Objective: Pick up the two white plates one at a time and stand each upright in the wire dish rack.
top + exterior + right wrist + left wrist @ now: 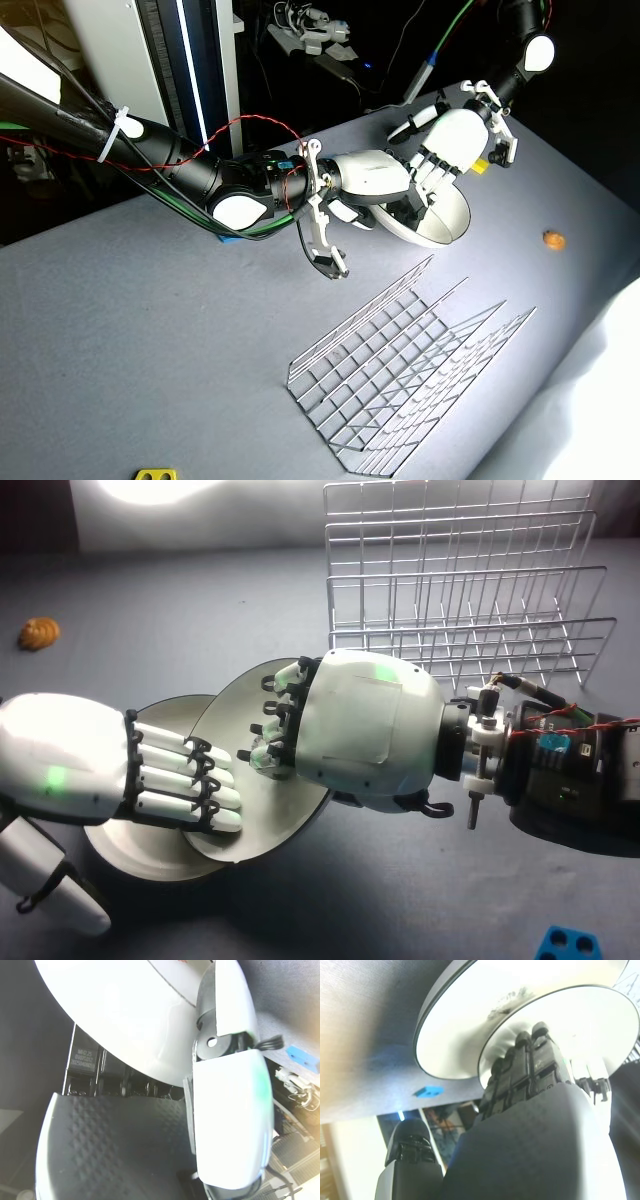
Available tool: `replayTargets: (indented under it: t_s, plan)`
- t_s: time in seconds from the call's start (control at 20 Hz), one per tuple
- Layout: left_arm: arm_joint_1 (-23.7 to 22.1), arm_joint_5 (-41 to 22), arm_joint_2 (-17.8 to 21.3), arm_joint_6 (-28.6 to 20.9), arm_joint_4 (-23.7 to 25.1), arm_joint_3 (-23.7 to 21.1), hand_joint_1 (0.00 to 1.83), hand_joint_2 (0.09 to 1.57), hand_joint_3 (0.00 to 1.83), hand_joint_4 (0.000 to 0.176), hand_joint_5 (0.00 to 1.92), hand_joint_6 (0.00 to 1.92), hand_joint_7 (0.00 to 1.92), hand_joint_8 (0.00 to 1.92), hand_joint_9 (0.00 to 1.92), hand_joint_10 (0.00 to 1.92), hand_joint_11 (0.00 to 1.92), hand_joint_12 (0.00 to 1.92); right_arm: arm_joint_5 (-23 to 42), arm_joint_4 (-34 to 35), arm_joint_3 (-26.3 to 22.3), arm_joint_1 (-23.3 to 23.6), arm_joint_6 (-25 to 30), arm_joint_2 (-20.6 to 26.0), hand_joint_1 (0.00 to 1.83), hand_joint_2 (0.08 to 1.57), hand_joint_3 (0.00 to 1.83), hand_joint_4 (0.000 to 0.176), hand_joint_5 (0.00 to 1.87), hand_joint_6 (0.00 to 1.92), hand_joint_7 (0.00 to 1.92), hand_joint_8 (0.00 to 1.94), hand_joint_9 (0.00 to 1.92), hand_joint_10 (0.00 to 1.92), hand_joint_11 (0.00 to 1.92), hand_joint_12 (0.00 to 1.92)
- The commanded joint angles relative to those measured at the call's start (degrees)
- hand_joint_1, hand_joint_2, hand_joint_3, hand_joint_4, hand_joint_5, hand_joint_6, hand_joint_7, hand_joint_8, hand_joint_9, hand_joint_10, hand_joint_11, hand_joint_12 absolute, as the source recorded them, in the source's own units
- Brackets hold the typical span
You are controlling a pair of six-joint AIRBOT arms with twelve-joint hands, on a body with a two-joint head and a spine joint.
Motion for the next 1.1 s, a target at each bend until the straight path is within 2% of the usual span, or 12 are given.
replayTargets:
  t_s: [0.0,0.25,0.45,0.6,0.8,1.05]
  plan:
    - [-1.3,-2.5,0.6,-1.1,-4.1,0.6,0.0,1.14,0.0,0.0,0.0,0.0,0.0,0.0,0.0,0.0,0.0,0.0,4.8,0.9,-0.1,0.2,-0.1,0.0,1.25,1.05,0.0,0.018,1.08,0.83,1.19,0.63,1.23,0.03,0.88,0.66]
    - [-5.9,-3.3,3.1,-5.4,-4.4,2.0,0.0,1.14,0.0,0.0,0.0,0.0,0.0,0.0,0.0,0.0,0.0,0.0,5.3,0.9,-0.6,0.0,-0.3,0.0,1.25,1.06,0.0,0.023,1.07,0.85,1.18,0.64,1.22,0.0,0.87,0.69]
    - [-7.2,-3.3,4.8,-8.7,-4.3,2.4,0.0,1.13,0.0,0.0,0.0,0.0,0.0,0.0,0.0,0.0,0.0,0.0,6.0,0.9,-0.6,0.2,-0.3,0.1,1.25,1.06,0.0,0.024,1.07,0.86,1.16,0.66,1.22,0.0,0.86,0.7]
    - [-9.2,-3.9,7.0,-10.8,-1.5,2.1,0.0,1.13,0.0,0.0,0.0,0.0,0.0,0.0,0.0,0.0,0.0,0.0,6.0,0.9,-1.5,0.9,-0.3,0.5,1.24,1.07,0.0,0.024,1.05,0.9,1.14,0.7,1.21,0.0,0.85,0.75]
    - [-11.1,-4.5,9.8,-11.9,1.2,2.0,0.0,1.14,0.0,0.0,0.0,0.0,0.0,0.0,0.0,0.0,0.0,0.0,6.0,1.1,-3.9,2.3,-0.4,2.0,1.25,1.06,0.0,0.023,1.07,0.86,1.19,0.63,1.24,0.0,0.86,0.77]
    - [-11.3,-4.5,11.8,-13.4,1.3,1.9,0.0,1.14,0.0,0.0,0.0,0.0,0.0,0.0,0.0,0.0,0.0,0.0,5.3,1.8,-8.8,4.3,-1.2,4.8,1.24,1.07,0.0,0.026,1.05,0.89,1.14,0.69,1.22,0.0,0.85,0.78]
